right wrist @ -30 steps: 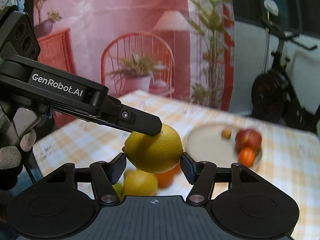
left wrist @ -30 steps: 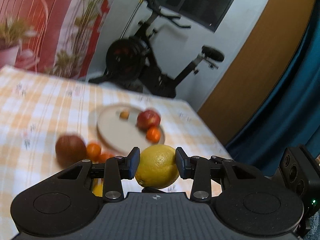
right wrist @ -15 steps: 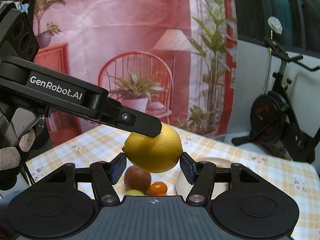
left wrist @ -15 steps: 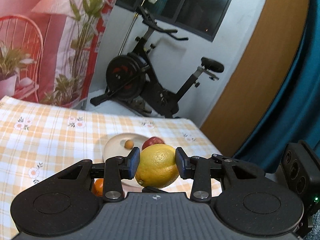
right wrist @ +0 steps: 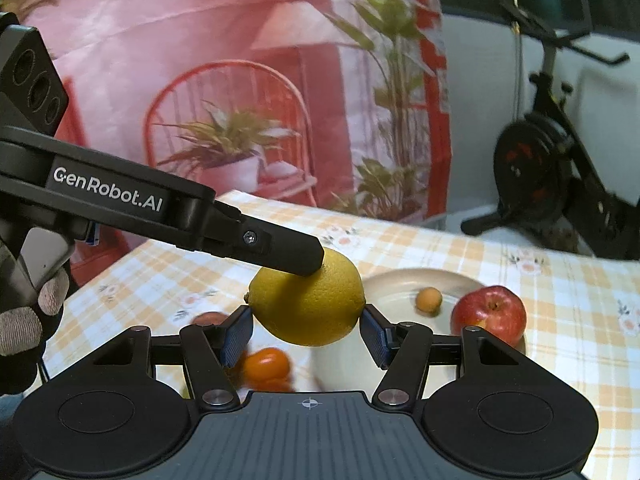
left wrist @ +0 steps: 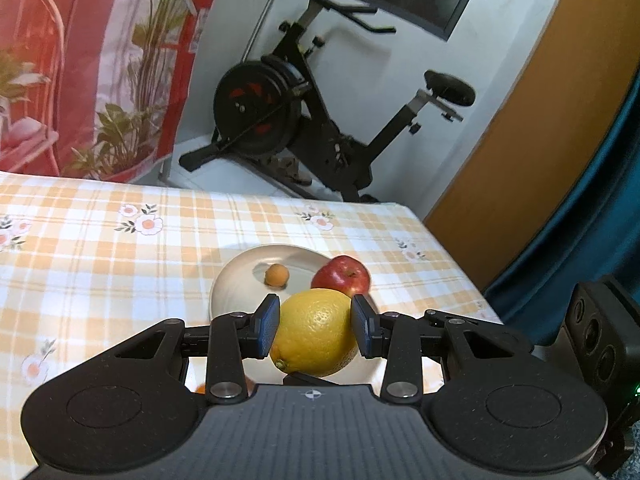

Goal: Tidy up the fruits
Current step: 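Lift the yellow lemon with both tools and carry it over the plate, then open both tools to set the lemon on the plate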

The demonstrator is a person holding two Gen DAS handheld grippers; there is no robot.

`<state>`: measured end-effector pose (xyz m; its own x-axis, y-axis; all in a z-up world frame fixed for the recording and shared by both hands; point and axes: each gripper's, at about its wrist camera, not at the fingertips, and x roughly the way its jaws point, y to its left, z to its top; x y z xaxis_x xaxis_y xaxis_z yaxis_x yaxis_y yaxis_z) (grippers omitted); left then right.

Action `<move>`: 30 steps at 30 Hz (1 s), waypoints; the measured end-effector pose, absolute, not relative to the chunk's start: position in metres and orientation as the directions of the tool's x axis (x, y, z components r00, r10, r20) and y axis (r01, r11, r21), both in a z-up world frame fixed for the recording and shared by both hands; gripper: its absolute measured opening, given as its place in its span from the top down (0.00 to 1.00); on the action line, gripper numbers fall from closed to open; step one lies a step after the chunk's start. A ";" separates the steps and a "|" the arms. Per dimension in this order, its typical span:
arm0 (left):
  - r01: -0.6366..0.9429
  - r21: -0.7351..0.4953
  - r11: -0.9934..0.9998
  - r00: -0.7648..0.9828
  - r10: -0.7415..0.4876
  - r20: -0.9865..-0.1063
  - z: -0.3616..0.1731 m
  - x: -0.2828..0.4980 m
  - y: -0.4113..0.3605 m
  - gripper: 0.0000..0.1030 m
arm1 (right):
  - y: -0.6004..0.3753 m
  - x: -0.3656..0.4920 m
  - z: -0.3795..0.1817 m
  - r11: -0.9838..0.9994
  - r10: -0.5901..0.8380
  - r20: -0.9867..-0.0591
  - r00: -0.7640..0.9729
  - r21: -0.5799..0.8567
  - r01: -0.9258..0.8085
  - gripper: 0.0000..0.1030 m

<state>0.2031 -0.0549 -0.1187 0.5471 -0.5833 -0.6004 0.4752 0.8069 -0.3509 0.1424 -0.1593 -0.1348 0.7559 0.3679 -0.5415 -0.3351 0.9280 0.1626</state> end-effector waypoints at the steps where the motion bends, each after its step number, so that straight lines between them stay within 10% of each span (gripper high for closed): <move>1: 0.474 -0.354 0.807 0.541 -0.583 -0.606 -0.122 0.211 -0.057 0.60 | -0.162 0.151 -0.139 0.930 0.364 -0.549 0.752 0.168 -0.328 0.47; 30: 0.371 -0.389 0.843 0.493 -0.534 -0.687 -0.169 0.303 -0.071 0.62 | -0.166 0.265 -0.189 0.971 0.199 -0.677 0.709 0.042 -0.234 0.52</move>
